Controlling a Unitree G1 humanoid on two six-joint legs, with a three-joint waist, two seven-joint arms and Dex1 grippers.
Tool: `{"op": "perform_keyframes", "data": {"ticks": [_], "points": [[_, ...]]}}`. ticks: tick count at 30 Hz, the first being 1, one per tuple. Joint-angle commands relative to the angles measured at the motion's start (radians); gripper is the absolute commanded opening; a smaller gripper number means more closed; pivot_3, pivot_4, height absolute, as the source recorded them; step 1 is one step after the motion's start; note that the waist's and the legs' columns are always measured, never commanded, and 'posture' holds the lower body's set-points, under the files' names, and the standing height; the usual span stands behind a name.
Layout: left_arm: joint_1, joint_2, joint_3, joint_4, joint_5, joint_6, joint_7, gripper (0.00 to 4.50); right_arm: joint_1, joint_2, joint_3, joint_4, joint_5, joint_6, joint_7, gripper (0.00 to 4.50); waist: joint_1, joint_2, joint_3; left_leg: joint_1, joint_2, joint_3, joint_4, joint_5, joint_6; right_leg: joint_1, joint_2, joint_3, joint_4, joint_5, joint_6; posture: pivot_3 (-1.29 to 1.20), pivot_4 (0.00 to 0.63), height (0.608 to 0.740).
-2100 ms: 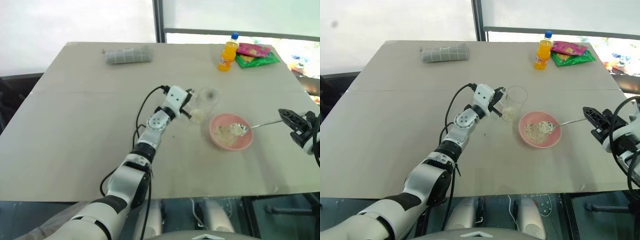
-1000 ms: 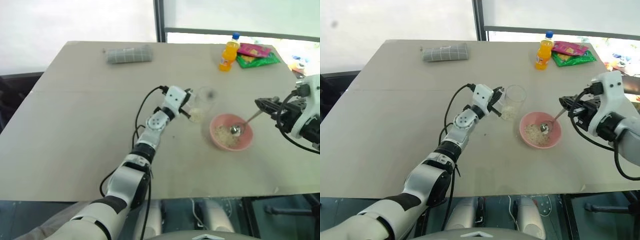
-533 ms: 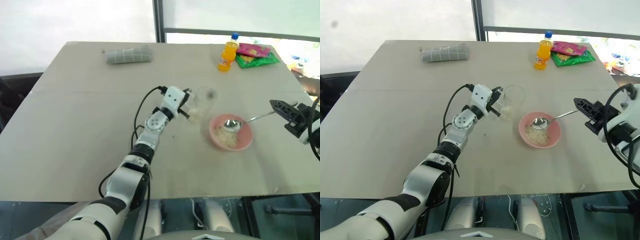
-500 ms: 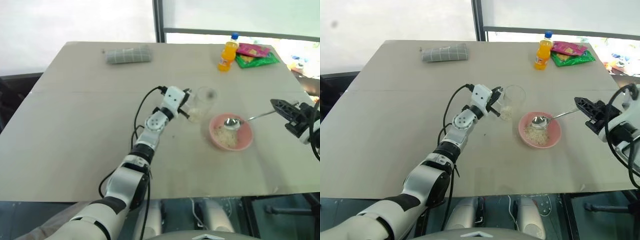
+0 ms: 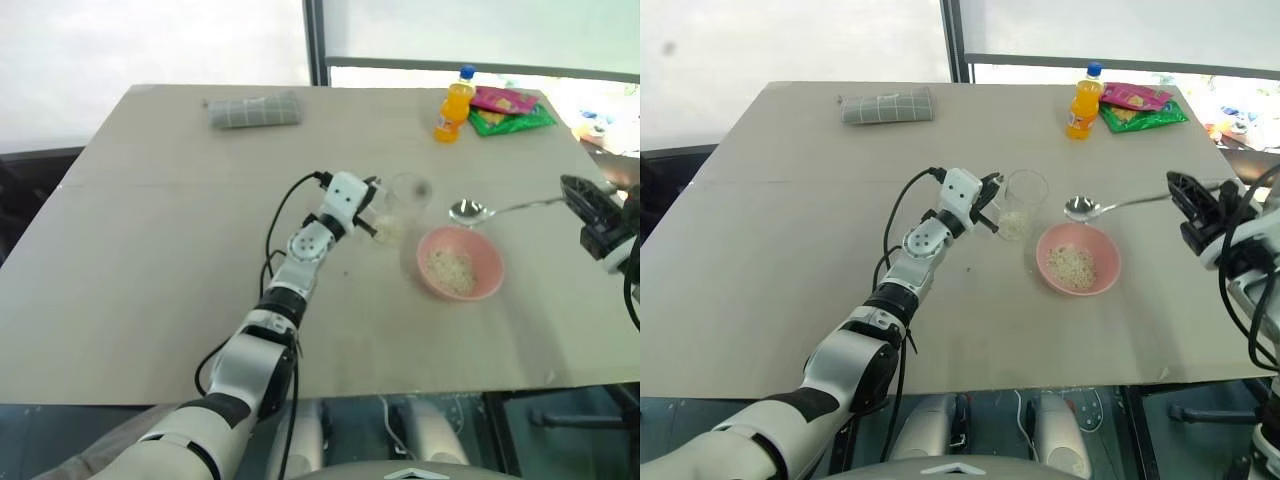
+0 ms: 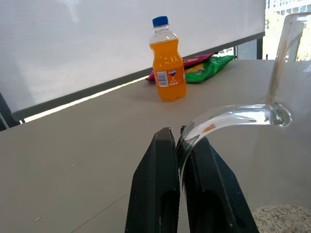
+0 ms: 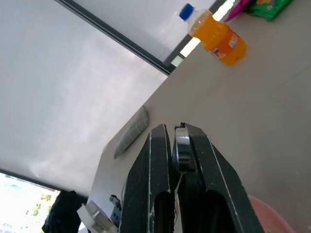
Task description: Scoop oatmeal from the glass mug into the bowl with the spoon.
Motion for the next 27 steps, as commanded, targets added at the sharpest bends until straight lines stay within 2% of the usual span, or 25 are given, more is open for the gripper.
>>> {"op": "perform_keyframes", "data": {"ticks": [1, 3, 6, 11, 14, 20, 27], "points": [[0.019, 0.009, 0.004, -0.004, 0.008, 0.02, 0.006, 0.04, -0.104, 0.007, 0.056, -0.017, 0.026, -0.013, -0.032, 0.0, -0.001, 0.0, 0.0, 0.0, 0.0, 0.0, 0.0, 0.0, 0.0, 0.0, 0.0, 0.0, 0.0, 0.0, 0.0, 0.0, 0.15, 0.74], [0.023, 0.005, 0.01, -0.009, -0.001, 0.028, 0.006, 0.04, -0.16, 0.006, 0.099, 0.007, 0.026, -0.008, -0.052, 0.0, -0.001, 0.0, 0.0, 0.0, 0.0, 0.001, 0.0, 0.0, 0.0, 0.0, 0.0, 0.001, 0.0, 0.0, 0.0, 0.0, 0.15, 0.74], [0.031, 0.005, 0.014, -0.025, -0.005, 0.036, 0.01, 0.04, -0.205, -0.055, 0.186, 0.062, -0.001, 0.033, -0.032, 0.0, 0.003, 0.0, 0.0, -0.001, 0.0, 0.001, 0.0, 0.0, 0.0, 0.0, 0.0, -0.001, 0.0, 0.0, 0.0, 0.0, 0.15, 0.74], [0.047, 0.007, 0.012, -0.054, -0.007, 0.042, 0.014, 0.04, -0.282, -0.099, 0.335, 0.153, -0.181, 0.111, 0.088, 0.0, 0.0, 0.001, 0.0, -0.001, 0.0, 0.003, 0.0, 0.0, 0.0, -0.001, -0.001, 0.001, -0.001, 0.0, 0.0, 0.0, 0.15, 0.74], [0.061, 0.009, 0.012, -0.078, -0.007, 0.05, 0.013, 0.04, -0.341, -0.067, 0.39, 0.192, -0.27, 0.109, 0.124, 0.0, 0.0, 0.001, -0.001, 0.0, 0.001, 0.002, 0.0, 0.0, 0.0, 0.0, 0.0, 0.0, -0.001, 0.0, 0.0, 0.0, 0.15, 0.74], [0.094, 0.011, 0.006, -0.135, -0.003, 0.073, 0.022, 0.04, -0.394, -0.016, 0.393, 0.257, -0.336, 0.116, 0.157, 0.0, 0.004, 0.001, 0.0, -0.003, 0.001, 0.004, 0.0, 0.0, 0.0, -0.001, -0.001, -0.001, -0.001, 0.0, 0.0, 0.0, 0.15, 0.74], [0.122, 0.016, 0.008, -0.176, -0.003, 0.094, 0.037, 0.04, -0.414, -0.02, 0.365, 0.312, -0.373, 0.149, 0.184, 0.0, 0.004, 0.001, 0.0, -0.003, 0.001, 0.005, 0.0, 0.0, 0.0, -0.001, -0.001, -0.001, -0.002, 0.0, 0.0, 0.0, 0.15, 0.74]]}}
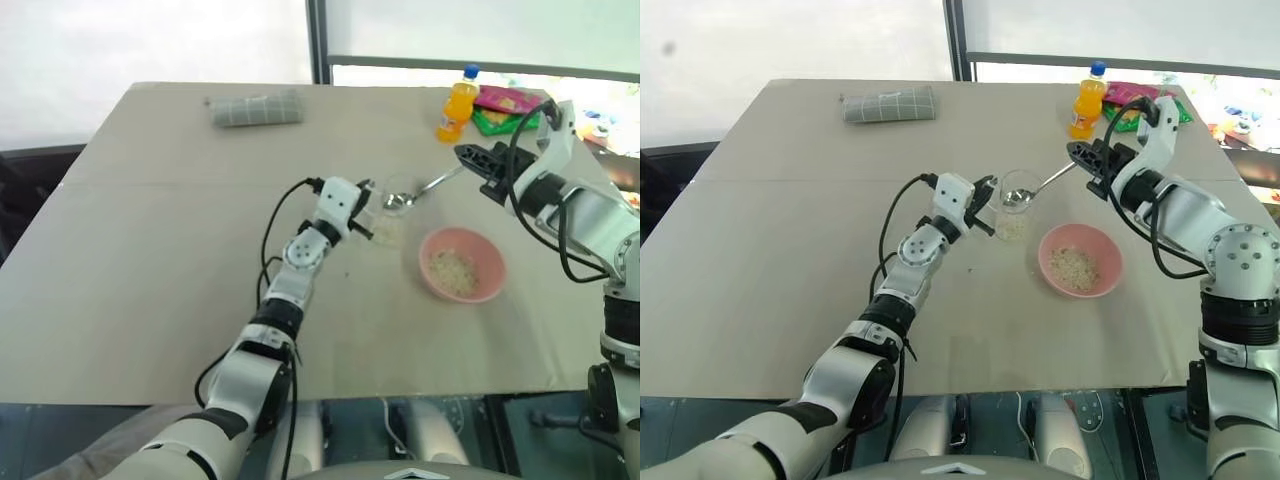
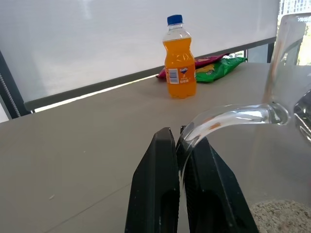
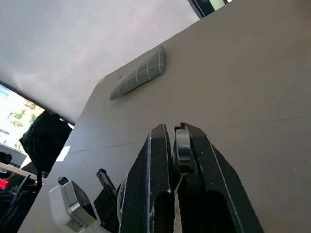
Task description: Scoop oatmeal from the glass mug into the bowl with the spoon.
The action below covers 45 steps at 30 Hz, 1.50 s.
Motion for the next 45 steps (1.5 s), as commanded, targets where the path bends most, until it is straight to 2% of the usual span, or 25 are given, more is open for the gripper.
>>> {"op": "perform_keyframes", "data": {"ticks": [1, 12, 18, 21, 26, 31, 32, 34, 36, 37, 45], "points": [[0.024, 0.016, 0.005, -0.015, 0.014, 0.02, 0.017, 0.04, -0.021, -0.015, -0.048, 0.003, -0.018, 0.015, 0.011, 0.0, 0.0, 0.0, 0.0, 0.0, 0.0, 0.0, 0.0, 0.0, 0.0, 0.0, 0.0, 0.0, 0.0, 0.0, 0.0, 0.0, 0.15, 0.74], [0.034, 0.015, 0.001, -0.023, 0.012, 0.03, 0.022, 0.04, 0.005, -0.007, -0.038, -0.041, -0.056, 0.042, 0.016, 0.0, 0.0, 0.0, 0.0, 0.0, 0.0, 0.0, 0.0, 0.0, 0.0, 0.0, 0.0, 0.0, 0.0, 0.0, 0.0, 0.0, 0.15, 0.74], [0.038, 0.015, 0.005, -0.029, 0.008, 0.043, 0.028, 0.04, -0.036, 0.012, 0.017, -0.062, -0.156, 0.064, 0.096, 0.0, -0.001, 0.0, 0.0, 0.0, 0.0, -0.001, 0.0, 0.0, 0.0, 0.0, 0.0, 0.0, 0.0, 0.0, 0.0, 0.0, 0.15, 0.74], [0.043, 0.017, 0.008, -0.039, 0.007, 0.044, 0.036, 0.0, -0.054, 0.012, 0.02, -0.065, -0.202, 0.072, 0.139, 1.04, -0.002, 0.0, 0.0, 0.0, 0.0, 0.0, 0.0, 0.0, 0.0, 0.0, 0.0, 0.0, 0.0, 0.0, 0.0, 0.0, 0.15, 0.74], [0.053, 0.013, 0.017, -0.05, -0.011, 0.054, 0.03, 0.0, -0.082, 0.039, -0.02, -0.046, -0.269, 0.05, 0.145, 3.53, -0.005, 0.0, 0.0, 0.001, 0.0, -0.001, 0.0, 0.0, 0.0, 0.0, 0.0, 0.0, 0.0, 0.0, 0.0, 0.0, 0.15, 0.74], [0.055, 0.009, 0.02, -0.05, -0.031, 0.058, 0.017, 0.0, -0.082, 0.052, -0.055, -0.042, -0.307, 0.048, 0.162, 3.53, -0.004, 0.0, 0.0, 0.0, 0.0, 0.0, 0.0, 0.0, 0.0, 0.0, 0.0, 0.0, 0.0, 0.0, 0.0, 0.0, 0.15, 0.74], [0.054, 0.009, 0.022, -0.049, -0.03, 0.057, 0.02, 0.75, -0.079, 0.051, -0.059, -0.042, -0.313, 0.05, 0.166, 3.58, -0.004, 0.0, 0.0, 0.0, 0.0, 0.0, 0.0, 0.0, 0.0, 0.0, 0.0, 0.0, 0.0, 0.0, 0.0, 0.0, 0.15, 0.74], [0.054, 0.01, 0.024, -0.049, -0.017, 0.056, 0.042, 1.44, -0.075, 0.052, -0.065, -0.042, -0.324, 0.056, 0.173, 3.58, -0.004, 0.0, 0.0, 0.0, 0.0, 0.0, 0.0, 0.0, 0.0, -0.001, 0.0, 0.0, 0.0, 0.0, 0.0, 0.0, 0.15, 0.74], [0.053, 0.013, 0.025, -0.047, -0.007, 0.058, 0.057, 2.42, -0.073, 0.053, -0.069, -0.041, -0.337, 0.062, 0.181, 3.58, -0.002, 0.0, 0.0, -0.001, 0.0, 0.0, -0.001, 0.0, 0.0, -0.001, 0.0, -0.001, 0.0, 0.0, 0.0, 0.0, 0.15, 0.74], [0.053, 0.014, 0.024, -0.047, -0.004, 0.057, 0.06, 2.63, -0.072, 0.054, -0.071, -0.041, -0.342, 0.064, 0.184, 3.58, -0.002, 0.0, 0.0, -0.001, 0.0, 0.0, -0.001, 0.0, 0.0, -0.001, 0.0, -0.001, 0.0, 0.0, 0.0, 0.0, 0.15, 0.74], [0.085, 0.043, 0.029, -0.129, 0.002, 0.039, 0.07, 2.63, -0.062, 0.049, -0.093, -0.047, -0.375, 0.078, 0.209, 3.58, -0.004, 0.0, 0.0, -0.001, 0.0, 0.0, -0.001, 0.0, 0.0, -0.001, 0.0, -0.001, -0.001, 0.0, 0.0, 0.0, 0.15, 0.74]]}}
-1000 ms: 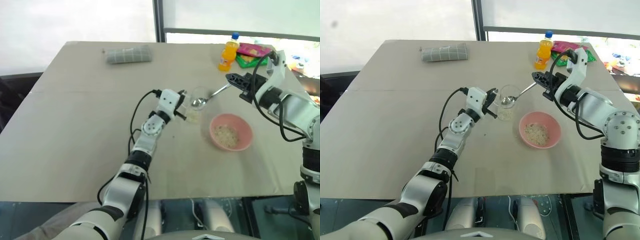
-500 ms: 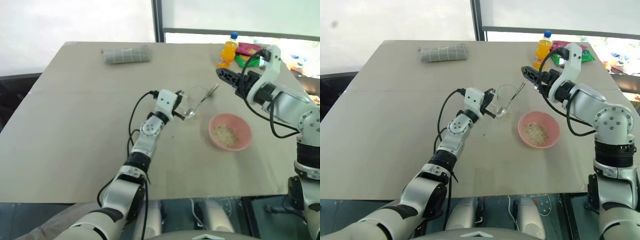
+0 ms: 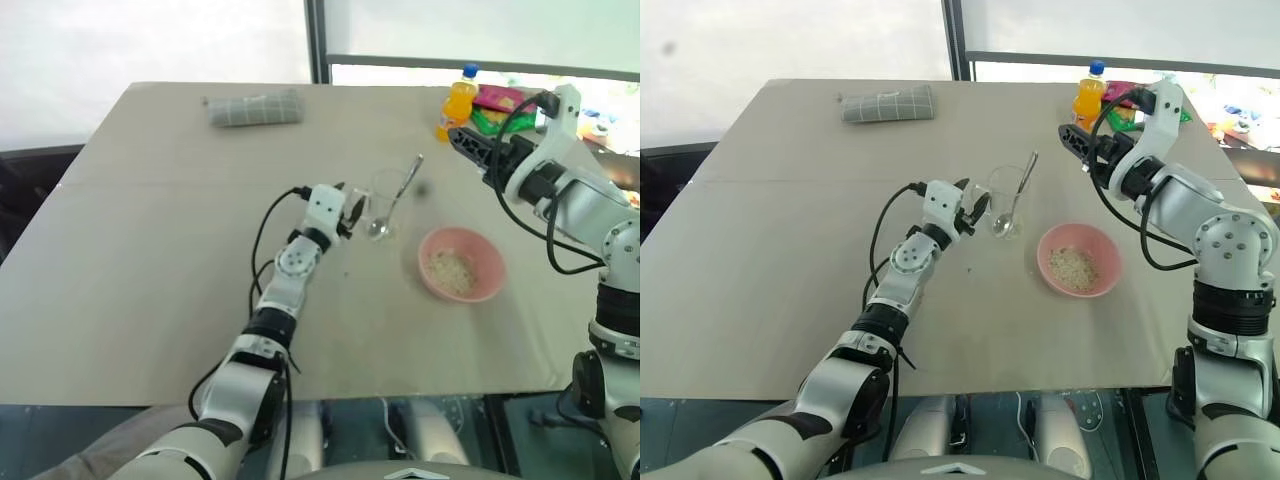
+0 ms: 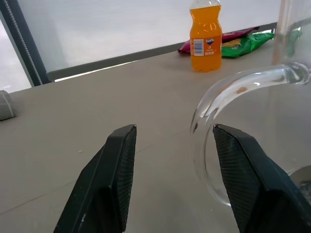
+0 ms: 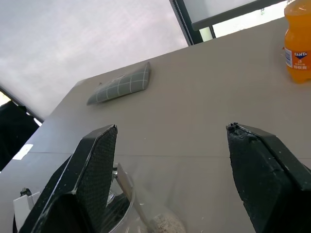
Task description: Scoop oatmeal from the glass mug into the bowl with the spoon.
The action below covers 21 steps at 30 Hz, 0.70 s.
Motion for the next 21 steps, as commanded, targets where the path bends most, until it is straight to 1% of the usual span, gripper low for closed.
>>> {"op": "perform_keyframes", "data": {"ticks": [1, 8, 11, 13, 16, 18, 21], "points": [[0.021, 0.025, 0.012, -0.097, 0.002, -0.023, 0.003, 2.63, 0.003, -0.022, -0.058, -0.03, -0.008, 0.005, 0.021, 3.58, 0.0, 0.0, 0.0, 0.0, 0.0, 0.0, 0.0, 0.0, 0.0, 0.0, 0.0, 0.0, 0.0, 0.0, 0.0, 0.0, 0.15, 0.74], [0.043, 0.094, 0.027, -0.252, -0.024, 0.056, -0.049, 2.63, 0.08, -0.132, -0.175, -0.029, 0.026, 0.057, 0.092, 3.58, 0.008, 0.0, 0.0, -0.001, 0.0, 0.0, 0.0, 0.0, 0.0, 0.0, -0.001, 0.0, 0.0, 0.0, 0.0, 0.0, 0.15, 0.74], [0.104, 0.133, 0.024, -0.343, -0.033, 0.102, -0.09, 2.63, 0.18, -0.145, -0.253, -0.054, 0.098, 0.07, 0.154, 3.58, 0.009, 0.0, 0.0, -0.001, 0.0, 0.0, -0.001, 0.0, 0.0, 0.0, -0.001, 0.0, -0.001, 0.0, 0.0, 0.0, 0.15, 0.74], [0.143, 0.152, 0.026, -0.398, -0.042, 0.137, -0.106, 2.63, 0.249, -0.16, -0.282, -0.07, 0.128, 0.087, 0.204, 3.58, 0.009, 0.0, 0.0, 0.0, 0.0, 0.0, -0.001, 0.0, 0.0, 0.0, 0.0, 0.0, -0.001, 0.0, 0.0, 0.0, 0.15, 0.74], [0.203, 0.18, 0.029, -0.478, -0.052, 0.185, -0.134, 2.63, 0.364, -0.179, -0.299, -0.104, 0.118, 0.09, 0.275, 3.58, 0.009, 0.0, 0.0, 0.0, 0.0, 0.0, -0.001, 0.0, 0.0, 0.0, 0.0, 0.0, -0.001, 0.0, 0.0, 0.0, 0.15, 0.74], [0.236, 0.193, 0.031, -0.524, -0.057, 0.212, -0.149, 2.63, 0.427, -0.191, -0.304, -0.123, 0.083, 0.071, 0.327, 3.58, 0.009, 0.0, 0.0, 0.0, 0.0, -0.001, -0.001, 0.0, 0.0, 0.0, 0.0, 0.0, 0.0, 0.0, 0.0, 0.0, 0.15, 0.74], [0.275, 0.204, 0.033, -0.582, -0.067, 0.251, -0.161, 2.63, 0.482, -0.201, -0.311, -0.13, 0.043, 0.038, 0.385, 3.58, 0.008, 0.0, 0.0, 0.001, 0.0, -0.004, 0.0, 0.0, 0.0, 0.0, 0.0, 0.001, 0.0, 0.0, 0.0, 0.0, 0.15, 0.74]]}}
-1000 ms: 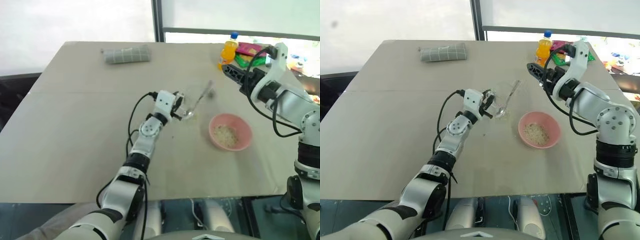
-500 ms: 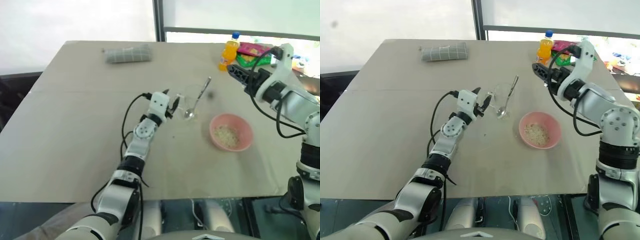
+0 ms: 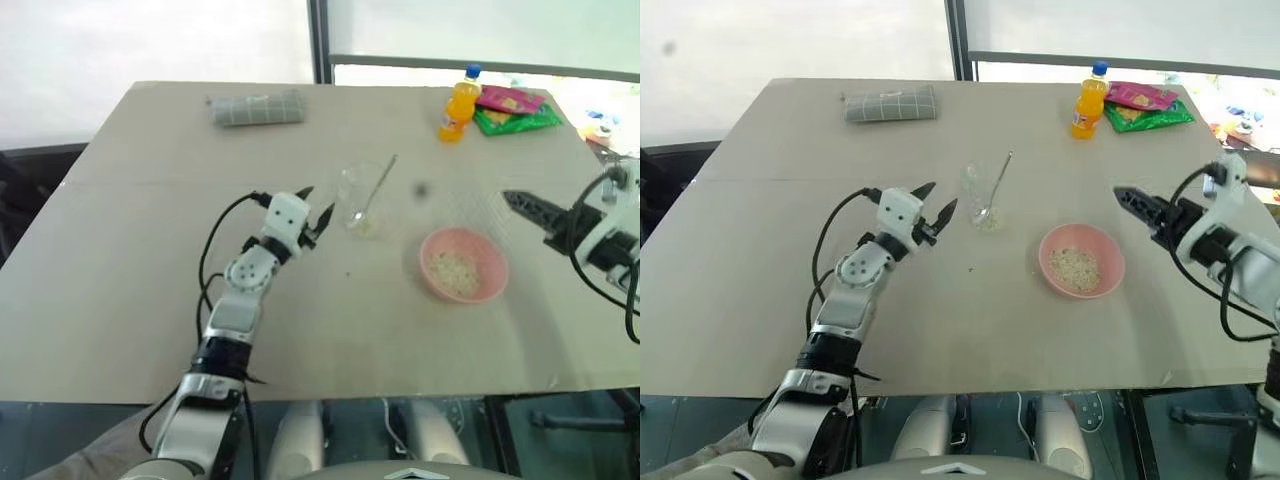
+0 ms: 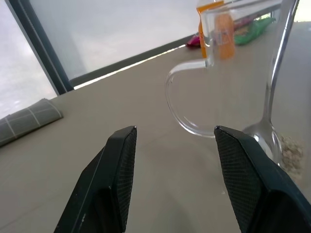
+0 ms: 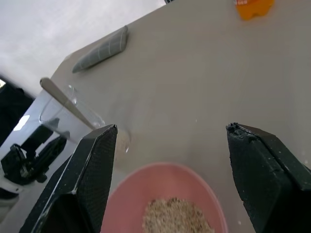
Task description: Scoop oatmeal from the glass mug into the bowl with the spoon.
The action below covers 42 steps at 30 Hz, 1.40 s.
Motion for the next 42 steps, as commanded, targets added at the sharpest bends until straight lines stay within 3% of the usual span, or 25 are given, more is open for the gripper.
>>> {"op": "perform_keyframes", "data": {"ticks": [1, 7, 16, 23, 29, 32, 34, 42], "points": [[0.031, 0.014, 0.008, -0.103, -0.023, 0.032, -0.016, 2.63, 0.033, -0.025, -0.042, -0.046, -0.048, -0.054, 0.076, 3.58, 0.0, 0.0, 0.0, 0.0, 0.0, 0.0, 0.0, 0.0, 0.0, 0.0, 0.0, 0.0, 0.0, 0.0, 0.0, 0.0, 0.15, 0.74], [0.076, 0.025, 0.01, -0.167, -0.035, 0.075, -0.033, 2.63, 0.109, -0.032, -0.055, -0.068, -0.111, -0.099, 0.148, 3.58, 0.001, 0.0, 0.0, 0.001, 0.0, 0.0, 0.0, 0.0, 0.0, 0.0, 0.0, 0.001, 0.0, 0.0, 0.0, 0.0, 0.15, 0.74], [0.219, 0.086, 0.066, -0.397, -0.145, 0.254, -0.085, 2.63, 0.322, -0.026, -0.095, -0.155, -0.308, -0.329, 0.402, 3.58, 0.01, 0.0, 0.0, 0.001, 0.0, -0.001, 0.0, 0.0, 0.0, 0.0, 0.0, 0.0, 0.0, 0.0, 0.0, 0.0, 0.15, 0.74], [0.455, 0.123, 0.141, -0.59, -0.19, 0.351, -0.068, 2.63, 0.455, -0.086, -0.162, 0.037, -0.416, -0.459, 0.696, 3.58, 0.013, 0.0, 0.0, 0.003, 0.0, 0.001, 0.0, 0.0, 0.0, 0.002, -0.001, 0.002, -0.001, 0.0, 0.0, 0.0, 0.15, 0.74], [0.627, 0.122, 0.161, -0.654, -0.192, 0.329, -0.071, 2.63, 0.475, -0.105, -0.137, 0.168, -0.573, -0.64, 0.841, 3.58, 0.015, 0.0, 0.0, 0.005, 0.001, 0.001, 0.0, 0.0, 0.0, 0.002, -0.001, 0.002, 0.0, -0.003, -0.004, 0.0, 0.15, 0.74], [0.677, 0.122, 0.165, -0.675, -0.187, 0.331, -0.066, 3.36, 0.484, -0.094, -0.121, 0.189, -0.627, -0.738, 0.908, 3.58, 0.015, 0.001, 0.0, 0.005, 0.001, 0.001, 0.0, 0.0, 0.0, 0.002, -0.001, 0.003, 0.0, -0.003, -0.004, 0.0, 0.15, 0.74], [0.695, 0.121, 0.166, -0.684, -0.185, 0.333, -0.062, 4.43, 0.488, -0.088, -0.115, 0.193, -0.65, -0.779, 0.933, 3.58, 0.016, 0.001, 0.0, 0.005, 0.001, 0.001, 0.0, 0.0, 0.0, 0.002, -0.001, 0.003, 0.0, -0.003, -0.004, 0.0, 0.15, 0.74], [0.734, 0.124, 0.161, -0.702, -0.154, 0.334, -0.039, 4.43, 0.491, -0.08, -0.104, 0.211, -0.698, -0.842, 0.963, 3.58, 0.016, 0.001, 0.0, 0.006, 0.001, 0.001, 0.0, 0.0, 0.0, 0.002, -0.002, 0.003, 0.0, -0.003, -0.005, 0.0, 0.15, 0.74]]}}
